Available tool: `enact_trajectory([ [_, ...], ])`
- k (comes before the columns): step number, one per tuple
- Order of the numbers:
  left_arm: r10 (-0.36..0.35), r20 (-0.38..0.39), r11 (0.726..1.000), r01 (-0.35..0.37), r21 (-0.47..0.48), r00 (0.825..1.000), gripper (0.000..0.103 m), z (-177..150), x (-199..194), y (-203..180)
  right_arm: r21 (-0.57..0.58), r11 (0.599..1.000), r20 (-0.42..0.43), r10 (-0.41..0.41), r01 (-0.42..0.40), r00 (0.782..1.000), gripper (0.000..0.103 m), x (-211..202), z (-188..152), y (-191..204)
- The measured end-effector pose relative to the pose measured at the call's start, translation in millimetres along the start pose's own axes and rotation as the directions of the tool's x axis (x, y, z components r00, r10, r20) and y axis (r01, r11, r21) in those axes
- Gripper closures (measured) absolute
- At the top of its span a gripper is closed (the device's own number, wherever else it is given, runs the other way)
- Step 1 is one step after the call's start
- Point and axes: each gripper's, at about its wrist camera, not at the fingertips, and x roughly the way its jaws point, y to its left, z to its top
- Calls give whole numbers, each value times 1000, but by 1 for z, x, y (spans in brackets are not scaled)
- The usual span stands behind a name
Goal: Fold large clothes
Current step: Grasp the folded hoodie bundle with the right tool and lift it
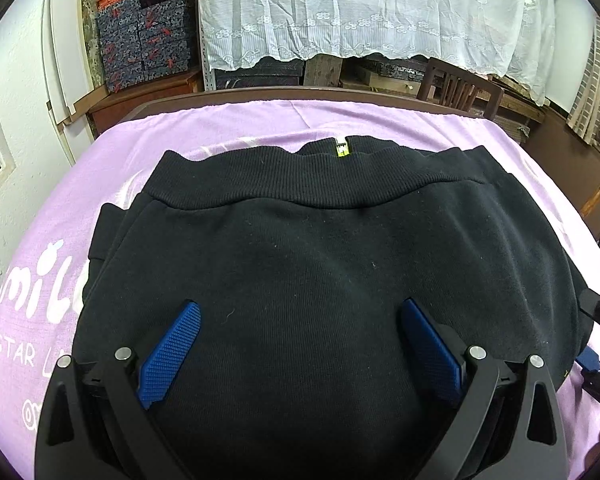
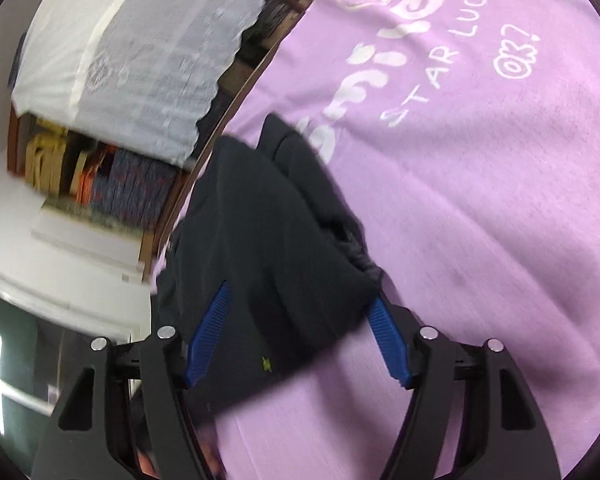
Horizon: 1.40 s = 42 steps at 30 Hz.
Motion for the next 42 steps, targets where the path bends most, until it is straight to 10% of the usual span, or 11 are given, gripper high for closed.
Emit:
enact_trajectory([
  [9,4,-1,1000,-4,1,1000,3,0,0,0,-49,999,51,-1,4,999,56,13,-8,7],
  [27,-1,-16,1000,1,-4,1000,3,1,1,2,-83,996,55,20,-15,998,61,44,16,23],
  [31,-46,-22,997,44,-64,999,36,8,-12,18,-103,994,45,40,-35,998,76,41,17,22],
  [36,-110,-50,990,104,-98,993,38,10,-11,30,-276,961,125,13,22,992,81,28,7,52],
  [42,78,1,994,-78,82,997,32,0,1,-7,-420,904,210,14,77,978,86,14,-8,78],
])
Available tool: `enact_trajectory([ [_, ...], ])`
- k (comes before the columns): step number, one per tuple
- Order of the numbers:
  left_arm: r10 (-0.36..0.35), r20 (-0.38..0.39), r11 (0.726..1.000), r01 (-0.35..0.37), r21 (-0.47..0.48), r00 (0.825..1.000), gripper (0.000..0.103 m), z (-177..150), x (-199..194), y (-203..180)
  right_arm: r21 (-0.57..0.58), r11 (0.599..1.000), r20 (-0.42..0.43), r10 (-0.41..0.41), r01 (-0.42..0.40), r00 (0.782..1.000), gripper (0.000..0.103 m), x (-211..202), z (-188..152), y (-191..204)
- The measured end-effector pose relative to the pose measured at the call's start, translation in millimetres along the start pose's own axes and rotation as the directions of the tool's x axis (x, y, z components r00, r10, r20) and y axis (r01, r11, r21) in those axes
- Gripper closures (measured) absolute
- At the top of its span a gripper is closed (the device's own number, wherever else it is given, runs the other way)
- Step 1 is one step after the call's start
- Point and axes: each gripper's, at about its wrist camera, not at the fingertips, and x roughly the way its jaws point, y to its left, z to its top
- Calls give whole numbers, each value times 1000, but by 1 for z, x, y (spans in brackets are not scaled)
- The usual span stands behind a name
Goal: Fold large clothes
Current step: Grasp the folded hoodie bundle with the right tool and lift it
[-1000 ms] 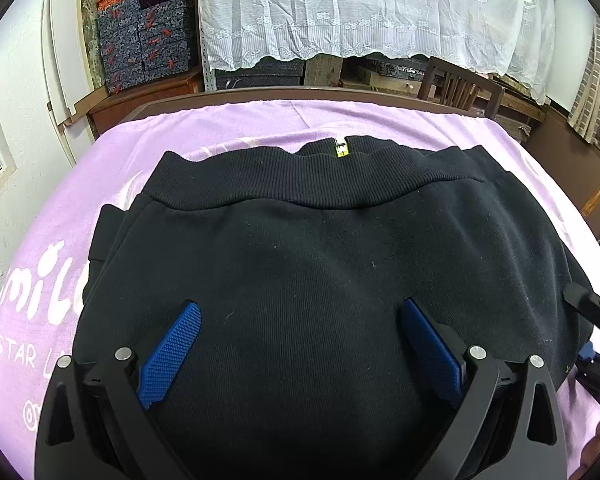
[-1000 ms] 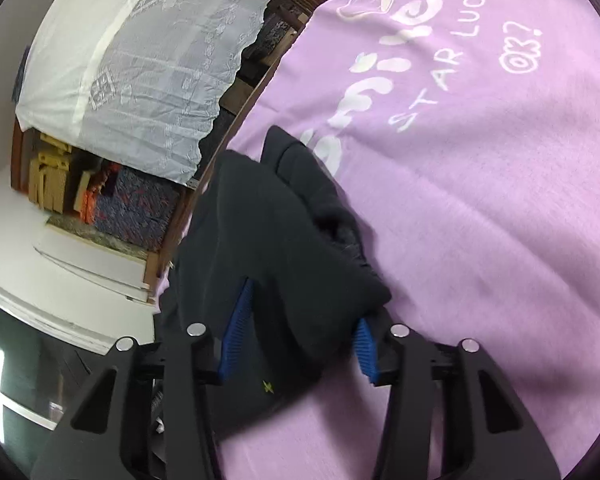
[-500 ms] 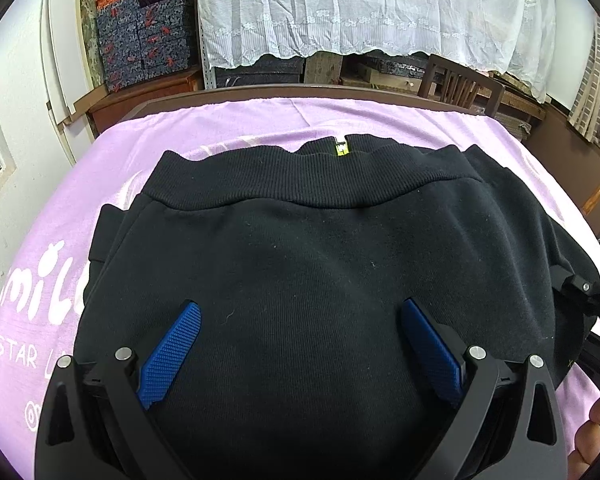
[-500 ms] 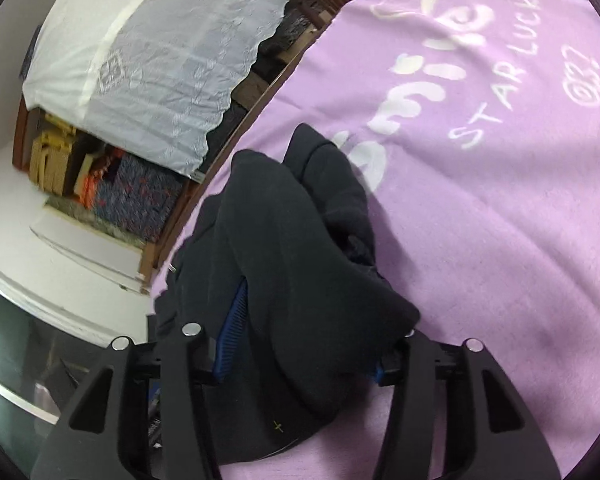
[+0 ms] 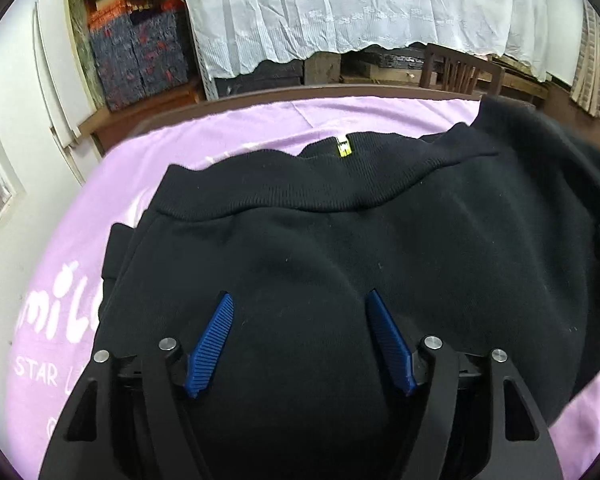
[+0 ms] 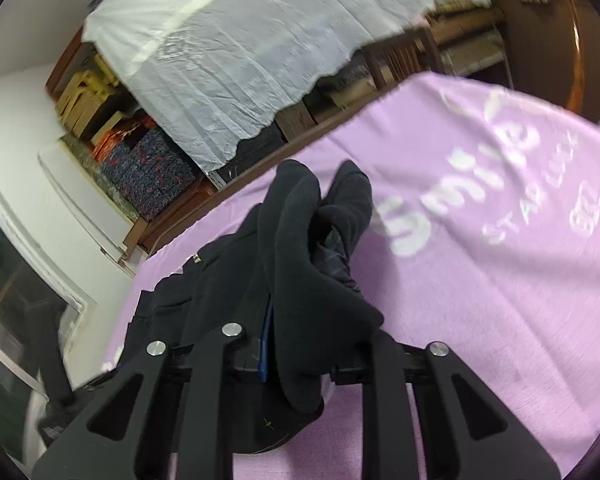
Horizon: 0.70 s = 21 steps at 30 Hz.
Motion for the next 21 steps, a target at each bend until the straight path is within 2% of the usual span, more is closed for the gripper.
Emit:
enact_trajectory([
  [5,-112,-43,991,108,-81,993,32,5,3,23,-199,979,92,-15,33,996,89,-14,-9,44],
  [8,-215,-60,967,204,-152,975,32,10,-1,41,-269,962,122,-5,38,993,89,-18,-13,70],
  [10,-321,-60,925,299,-236,945,32,13,-6,62,-311,950,135,11,31,991,89,-22,-18,88],
  [12,-420,-13,860,394,-324,907,32,16,-15,87,-359,933,145,26,28,989,89,-25,-24,103],
  [15,-477,41,809,457,-371,878,32,21,-31,104,-450,892,154,25,48,988,89,-24,-41,119],
  [16,-508,55,790,491,-367,860,32,23,-38,105,-477,877,149,21,53,989,89,-22,-48,122],
  [17,-539,67,773,525,-356,840,27,26,-43,105,-494,867,142,16,56,990,89,-19,-52,125],
  [18,-584,83,747,575,-333,808,24,29,-52,102,-521,852,129,8,61,992,89,-16,-57,127],
  [19,-611,84,734,603,-313,787,17,32,-60,97,-546,835,125,1,68,992,89,-14,-60,130],
  [20,-627,71,736,620,-274,776,8,38,-68,87,-563,823,129,-2,75,992,89,-13,-64,133],
  [21,-621,54,751,613,-246,782,5,43,-73,78,-586,806,141,-3,86,990,89,-14,-68,136],
])
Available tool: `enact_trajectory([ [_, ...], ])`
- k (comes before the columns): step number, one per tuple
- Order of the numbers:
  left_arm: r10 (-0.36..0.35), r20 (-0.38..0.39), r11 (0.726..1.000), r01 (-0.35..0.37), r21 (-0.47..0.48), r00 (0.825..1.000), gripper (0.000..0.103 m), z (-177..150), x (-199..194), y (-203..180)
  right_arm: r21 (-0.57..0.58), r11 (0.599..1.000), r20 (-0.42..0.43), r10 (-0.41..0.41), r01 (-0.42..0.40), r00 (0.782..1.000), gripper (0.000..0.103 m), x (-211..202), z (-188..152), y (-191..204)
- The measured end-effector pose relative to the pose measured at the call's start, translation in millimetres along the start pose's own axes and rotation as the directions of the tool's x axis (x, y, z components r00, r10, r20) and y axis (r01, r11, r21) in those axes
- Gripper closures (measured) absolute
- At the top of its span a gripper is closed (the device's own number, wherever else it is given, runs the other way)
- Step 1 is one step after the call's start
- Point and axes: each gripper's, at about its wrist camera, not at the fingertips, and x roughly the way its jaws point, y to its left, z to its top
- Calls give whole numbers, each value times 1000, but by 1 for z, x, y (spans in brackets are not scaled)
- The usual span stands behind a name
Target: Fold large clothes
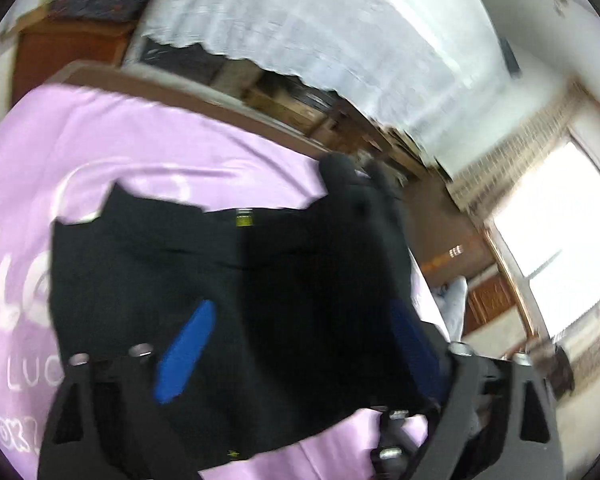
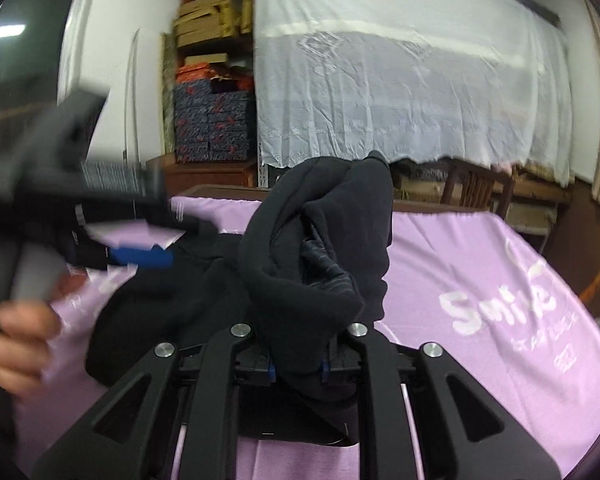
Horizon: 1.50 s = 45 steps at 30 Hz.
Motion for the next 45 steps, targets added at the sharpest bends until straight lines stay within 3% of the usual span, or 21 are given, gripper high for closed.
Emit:
enact_trajectory([
  [3,88,-84,989,-77,123,993,4,13,22,-38,-56,998,2,-14,14,1000,89,3,-4,12],
  [7,171,-212,965,-120,234,962,4,29,73,-59,-85,996,7,-15,16,1000,89,5,-7,13],
  [9,214,-247,956,-151,252,945,27,27,95,-57,-95,995,11,-15,16,1000,89,5,-9,14],
  [10,186,-279,964,-120,238,942,50,24,101,-54,-101,995,12,-16,17,1000,89,5,-10,15],
  [11,137,-303,977,-79,198,943,66,22,106,-49,-107,994,12,-18,19,1000,89,5,-10,16],
  [14,117,-299,983,-67,173,947,73,22,113,-43,-117,993,-22,-15,12,1000,88,10,-11,14],
  [16,126,-287,980,-74,186,949,75,24,110,-44,-103,995,-60,8,-14,998,81,16,-10,4],
  [18,127,-275,979,-77,188,953,77,30,108,-45,-54,998,-82,12,-16,997,45,14,-8,-11],
  [20,130,-263,978,-80,192,956,78,36,105,-45,-31,999,-86,11,-13,996,39,9,-10,-19],
  [22,140,-250,976,-90,201,958,79,39,102,-49,-67,998,-84,-23,18,996,39,6,-15,-18],
  [23,143,-234,974,-95,204,962,79,40,97,-50,-95,995,-77,-45,38,996,54,7,-18,-14],
  [24,143,-218,974,-97,205,966,79,40,91,-54,-106,994,-75,-35,27,997,81,7,-19,-11],
  [26,140,-174,972,-102,210,975,79,44,73,-54,-100,995,-67,-33,26,997,87,5,-15,-8],
  [30,164,-85,968,-144,208,983,80,52,22,-40,-89,996,2,-2,2,1000,90,-10,6,1],
  [38,175,-31,984,-173,51,984,78,35,-38,51,-347,935,22,80,-67,997,89,-11,20,92],
  [41,197,-62,980,-199,-14,978,78,18,-33,92,-438,893,-25,104,-105,994,89,5,6,125],
  [45,127,-61,984,-134,-117,990,75,1,-27,134,-512,841,-156,113,-177,981,89,30,-21,159],
])
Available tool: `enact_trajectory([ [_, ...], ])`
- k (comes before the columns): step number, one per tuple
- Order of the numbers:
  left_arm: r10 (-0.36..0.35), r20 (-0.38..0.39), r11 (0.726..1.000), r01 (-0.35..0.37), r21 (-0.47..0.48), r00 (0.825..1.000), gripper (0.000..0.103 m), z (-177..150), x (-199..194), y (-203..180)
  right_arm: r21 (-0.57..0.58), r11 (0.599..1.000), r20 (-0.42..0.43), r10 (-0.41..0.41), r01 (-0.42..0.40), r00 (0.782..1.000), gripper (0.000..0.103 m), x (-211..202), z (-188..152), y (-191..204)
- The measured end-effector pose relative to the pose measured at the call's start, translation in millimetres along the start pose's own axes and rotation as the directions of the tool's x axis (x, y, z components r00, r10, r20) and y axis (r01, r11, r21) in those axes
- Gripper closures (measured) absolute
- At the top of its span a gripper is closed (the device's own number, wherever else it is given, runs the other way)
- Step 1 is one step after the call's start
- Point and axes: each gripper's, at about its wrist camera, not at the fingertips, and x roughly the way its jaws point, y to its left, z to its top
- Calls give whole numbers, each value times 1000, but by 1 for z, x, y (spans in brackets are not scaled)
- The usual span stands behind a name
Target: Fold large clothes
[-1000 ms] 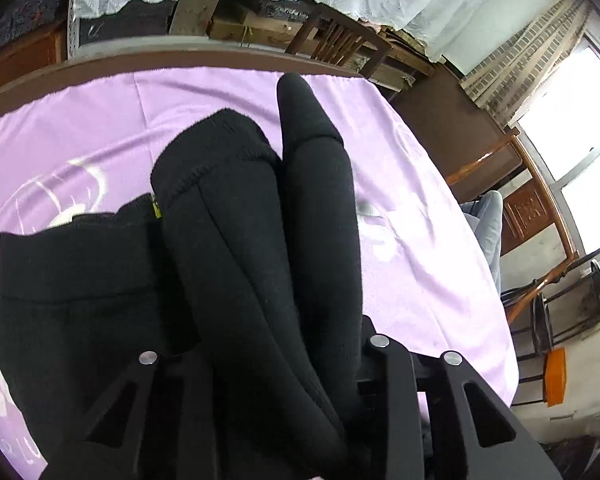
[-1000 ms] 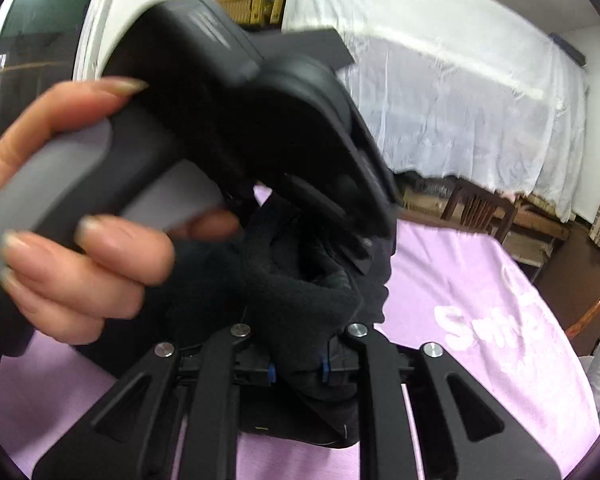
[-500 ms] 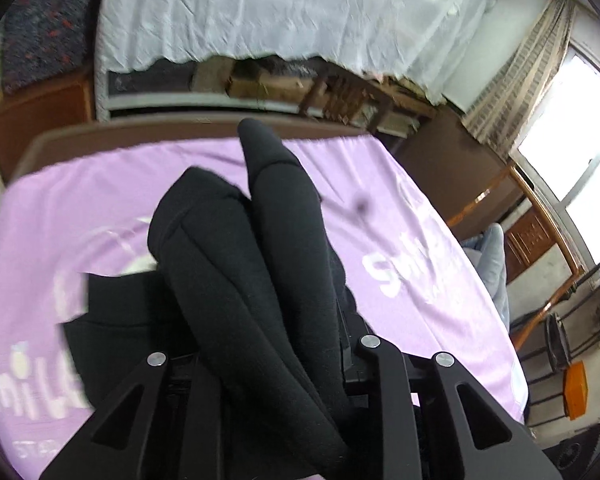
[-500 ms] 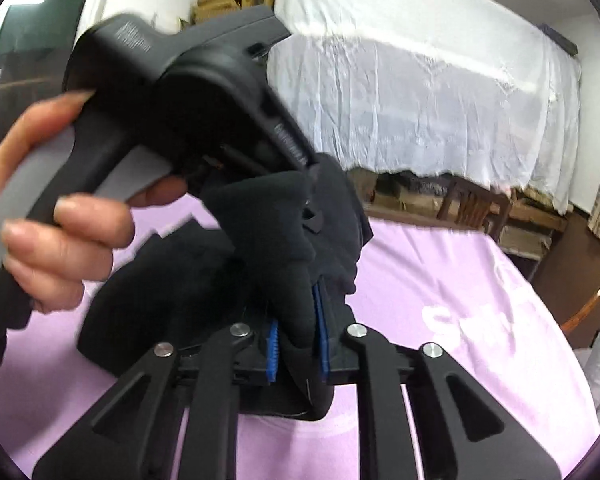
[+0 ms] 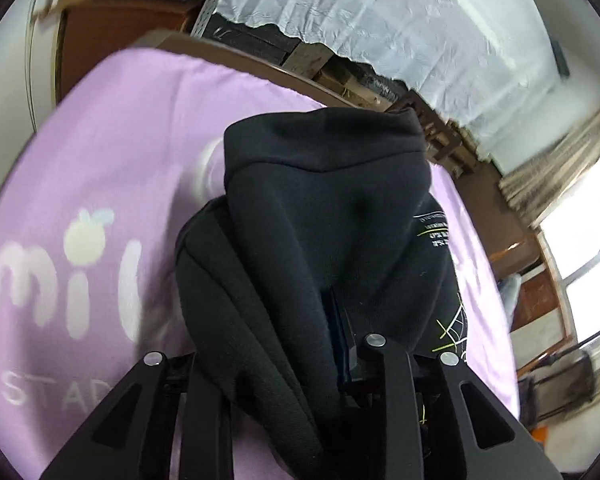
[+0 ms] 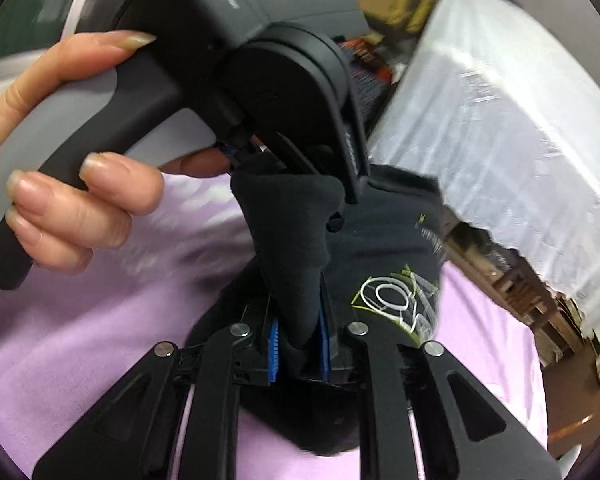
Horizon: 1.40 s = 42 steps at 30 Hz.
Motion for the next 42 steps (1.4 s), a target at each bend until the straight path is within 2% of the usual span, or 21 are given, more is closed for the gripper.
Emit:
enact_trajectory([
  [1,-2,-1,1000,2,-3,1000,72,0,0,5,-24,1000,-11,-4,4,1000,88,4,-1,7],
  [4,62,13,998,-62,29,998,57,0,-1,4,-96,995,-26,-21,19,999,84,12,-4,23],
  [7,72,16,997,-73,36,997,56,-3,-2,7,-109,994,-24,-15,12,1000,79,11,-6,35],
  [9,59,10,998,-60,22,998,54,-4,-2,10,-133,991,-20,-25,22,1000,68,10,-9,45],
  [12,71,10,997,-71,-10,997,34,-7,-4,19,-183,982,-14,-38,35,999,54,10,-8,54],
  [13,98,22,995,-97,-21,995,20,-7,-7,21,-195,980,-13,-38,35,999,53,10,-9,56],
  [16,126,54,991,-124,-39,991,18,-8,-18,24,-179,984,9,-8,9,1000,52,2,-11,49],
  [19,160,82,987,-157,-35,984,18,-9,-27,21,-101,993,59,66,-60,996,46,-22,-14,29],
  [22,238,126,971,-238,-16,963,18,-11,-37,15,-38,995,137,97,-92,986,43,-57,-19,13],
  [23,272,155,962,-273,-17,950,19,-12,-44,12,-12,994,160,108,-107,981,43,-69,-23,3],
  [25,335,218,941,-338,-26,917,19,-13,-60,7,46,990,182,123,-134,976,44,-85,-24,-10],
  [26,386,275,920,-390,-40,881,21,-15,-73,0,84,985,190,133,-151,973,45,-89,-23,-22],
  [27,403,323,911,-409,-53,856,21,-17,-84,-7,138,975,198,148,-177,969,49,-91,-21,-42],
  [28,390,347,916,-397,-53,853,21,-18,-91,-13,175,966,202,151,-188,968,52,-92,-18,-56],
  [30,317,375,942,-337,-13,871,21,-20,-101,-34,248,954,193,121,-168,974,68,-87,-8,-87],
  [33,330,386,920,-386,74,861,21,-20,-90,-67,326,936,156,87,-134,984,82,-68,12,-120],
  [34,338,380,911,-401,98,861,21,-19,-81,-75,358,921,143,105,-150,984,83,-58,22,-131],
  [38,377,267,893,-425,151,887,20,-31,-31,-73,461,860,96,199,-220,975,84,-9,49,-158],
  [40,407,227,882,-445,156,885,20,-40,-10,-66,486,848,48,215,-211,975,84,20,56,-159],
  [41,412,205,885,-443,142,888,20,-41,-3,-59,490,847,18,227,-207,974,84,35,56,-158],
  [42,391,170,904,-412,113,905,20,-38,0,-51,489,851,-42,245,-194,969,86,53,52,-152],
])
